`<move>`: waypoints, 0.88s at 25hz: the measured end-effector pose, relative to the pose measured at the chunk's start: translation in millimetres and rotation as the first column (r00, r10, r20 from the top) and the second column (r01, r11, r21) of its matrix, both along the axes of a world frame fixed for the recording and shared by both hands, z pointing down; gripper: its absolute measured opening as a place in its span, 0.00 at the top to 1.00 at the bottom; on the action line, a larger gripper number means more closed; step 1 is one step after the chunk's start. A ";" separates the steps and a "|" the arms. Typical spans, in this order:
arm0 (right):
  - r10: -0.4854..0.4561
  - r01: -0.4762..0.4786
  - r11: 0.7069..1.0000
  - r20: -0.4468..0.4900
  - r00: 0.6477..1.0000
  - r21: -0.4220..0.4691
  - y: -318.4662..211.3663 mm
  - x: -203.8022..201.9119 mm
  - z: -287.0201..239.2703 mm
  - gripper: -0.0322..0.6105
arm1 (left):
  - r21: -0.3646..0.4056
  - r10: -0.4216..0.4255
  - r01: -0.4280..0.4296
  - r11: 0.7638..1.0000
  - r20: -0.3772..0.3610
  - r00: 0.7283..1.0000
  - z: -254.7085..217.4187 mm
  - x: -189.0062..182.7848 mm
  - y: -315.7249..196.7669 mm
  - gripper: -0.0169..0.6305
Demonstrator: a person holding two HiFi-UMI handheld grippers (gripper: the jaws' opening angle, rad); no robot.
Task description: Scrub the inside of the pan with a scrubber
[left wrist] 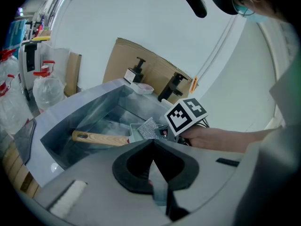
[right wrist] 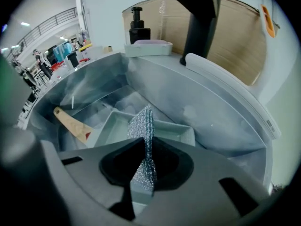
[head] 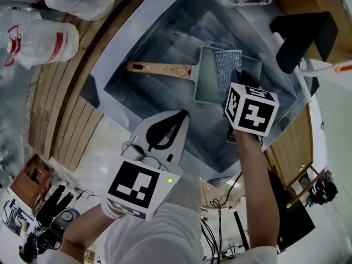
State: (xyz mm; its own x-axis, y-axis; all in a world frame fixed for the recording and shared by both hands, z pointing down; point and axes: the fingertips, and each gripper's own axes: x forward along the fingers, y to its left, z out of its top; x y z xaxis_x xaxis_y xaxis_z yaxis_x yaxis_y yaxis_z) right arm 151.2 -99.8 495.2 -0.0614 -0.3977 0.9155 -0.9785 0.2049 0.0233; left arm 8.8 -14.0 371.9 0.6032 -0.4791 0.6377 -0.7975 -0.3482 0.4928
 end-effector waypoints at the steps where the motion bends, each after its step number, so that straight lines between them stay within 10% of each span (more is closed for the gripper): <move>1: -0.017 0.017 1.000 0.006 1.000 0.002 -1.3 -6.8 -0.3 0.88 | 0.000 -0.001 0.001 1.000 0.000 1.000 -0.1 0.0 -0.1 0.98; 12: -0.170 0.165 0.984 0.082 0.982 0.067 3.6 -55.0 -9.3 0.88 | -0.001 -0.019 0.019 1.000 0.001 1.000 -0.6 -4.5 2.7 0.98; 22: -0.061 0.051 0.998 0.347 0.936 0.036 13.0 -76.3 -13.8 0.88 | 0.002 -0.020 0.020 1.000 -0.001 1.000 -3.0 -3.5 8.2 0.98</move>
State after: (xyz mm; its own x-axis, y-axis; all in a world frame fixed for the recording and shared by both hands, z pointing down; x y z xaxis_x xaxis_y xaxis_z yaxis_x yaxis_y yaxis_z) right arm 74.9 -86.8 481.3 -0.3969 -0.4079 0.8223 -0.9134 0.2636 -0.3101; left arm 5.3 -5.7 368.9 0.5939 -0.4924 0.6363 -0.8039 -0.3329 0.4928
